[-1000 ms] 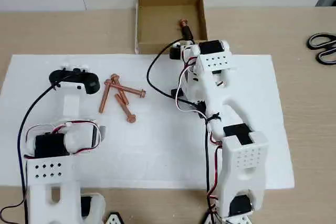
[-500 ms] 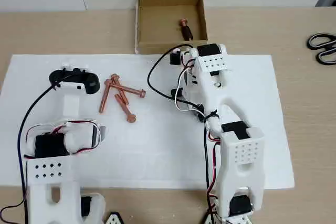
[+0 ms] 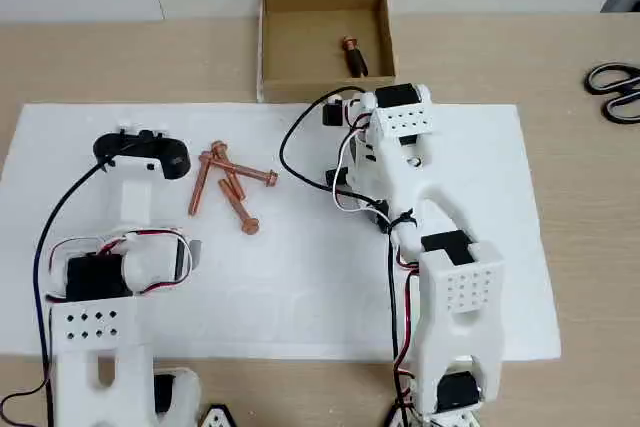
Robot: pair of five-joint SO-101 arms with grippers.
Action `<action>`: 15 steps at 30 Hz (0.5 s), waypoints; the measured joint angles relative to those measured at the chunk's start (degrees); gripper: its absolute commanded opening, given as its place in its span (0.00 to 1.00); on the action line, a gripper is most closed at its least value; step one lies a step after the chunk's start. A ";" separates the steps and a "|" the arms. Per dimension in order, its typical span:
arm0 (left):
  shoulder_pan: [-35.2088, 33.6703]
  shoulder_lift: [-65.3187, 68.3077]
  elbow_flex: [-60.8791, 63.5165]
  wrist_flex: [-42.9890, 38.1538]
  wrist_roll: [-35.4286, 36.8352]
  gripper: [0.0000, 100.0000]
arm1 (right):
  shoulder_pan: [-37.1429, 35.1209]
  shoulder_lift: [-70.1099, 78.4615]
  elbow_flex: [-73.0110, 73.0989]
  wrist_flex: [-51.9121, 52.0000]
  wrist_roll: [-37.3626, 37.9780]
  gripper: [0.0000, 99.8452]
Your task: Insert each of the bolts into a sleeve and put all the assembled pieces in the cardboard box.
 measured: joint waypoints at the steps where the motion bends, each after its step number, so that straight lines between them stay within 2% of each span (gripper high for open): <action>1: 0.00 0.00 0.00 0.00 0.00 0.18 | 0.00 0.00 0.00 0.00 0.00 0.14; 12: 0.00 0.00 0.00 0.00 0.00 0.18 | -0.18 3.60 -1.23 0.00 0.00 0.14; 15: 0.00 0.00 0.00 0.00 0.00 0.18 | -0.18 3.60 -1.23 0.00 0.00 0.03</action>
